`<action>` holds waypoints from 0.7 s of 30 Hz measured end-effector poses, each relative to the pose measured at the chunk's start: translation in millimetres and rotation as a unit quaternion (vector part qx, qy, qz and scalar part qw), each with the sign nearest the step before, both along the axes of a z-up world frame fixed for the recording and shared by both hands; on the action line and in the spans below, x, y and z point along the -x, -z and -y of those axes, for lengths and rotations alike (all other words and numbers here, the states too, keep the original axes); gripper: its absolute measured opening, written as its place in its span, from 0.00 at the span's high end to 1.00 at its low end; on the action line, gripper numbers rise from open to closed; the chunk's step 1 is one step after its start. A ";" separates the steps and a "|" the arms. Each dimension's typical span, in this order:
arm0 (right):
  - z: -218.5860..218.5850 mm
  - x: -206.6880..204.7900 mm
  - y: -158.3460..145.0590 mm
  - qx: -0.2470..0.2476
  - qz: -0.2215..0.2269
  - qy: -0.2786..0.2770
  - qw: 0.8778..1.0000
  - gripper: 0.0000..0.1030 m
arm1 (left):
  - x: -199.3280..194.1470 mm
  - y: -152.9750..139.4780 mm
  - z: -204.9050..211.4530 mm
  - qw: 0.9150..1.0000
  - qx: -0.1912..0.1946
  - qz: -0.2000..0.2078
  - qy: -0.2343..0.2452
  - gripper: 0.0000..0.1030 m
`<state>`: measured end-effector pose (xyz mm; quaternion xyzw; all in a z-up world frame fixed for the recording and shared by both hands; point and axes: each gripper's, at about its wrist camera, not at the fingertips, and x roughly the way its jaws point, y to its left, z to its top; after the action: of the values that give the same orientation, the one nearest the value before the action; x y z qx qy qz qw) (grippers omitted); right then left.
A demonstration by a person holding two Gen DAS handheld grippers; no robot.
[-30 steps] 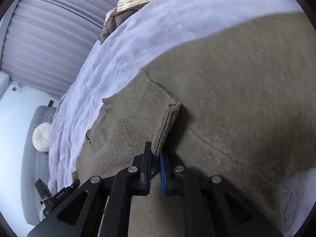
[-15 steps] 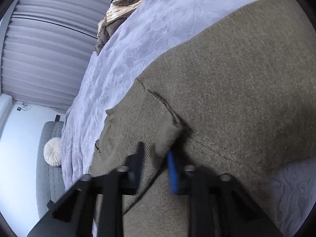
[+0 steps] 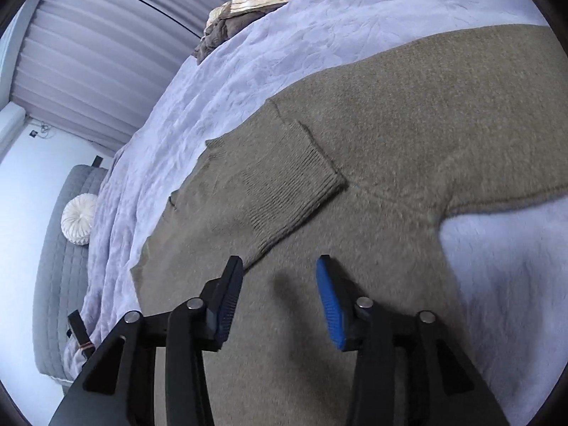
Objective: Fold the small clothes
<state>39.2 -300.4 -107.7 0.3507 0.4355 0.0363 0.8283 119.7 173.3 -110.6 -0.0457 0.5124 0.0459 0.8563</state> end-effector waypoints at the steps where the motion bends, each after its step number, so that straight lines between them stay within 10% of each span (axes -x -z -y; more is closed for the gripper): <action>1: -0.7 6.0 -1.1 -0.004 0.002 -0.003 1.000 0.49 | 5.5 -3.6 3.7 1.000 0.005 0.002 0.004 0.09; 5: -0.5 28.0 -3.6 -0.024 0.012 -0.011 1.000 0.35 | 26.6 -22.2 29.9 0.999 0.020 0.014 0.031 0.09; 21: 95.6 97.4 -15.4 -0.045 0.041 0.093 0.994 0.34 | 62.2 -31.1 191.5 0.989 0.083 -0.016 0.121 0.09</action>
<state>-58.2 -396.0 -92.3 0.4246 0.3646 -0.0069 0.8287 57.5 -18.3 -79.5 -0.0533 0.5297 -0.1004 0.8406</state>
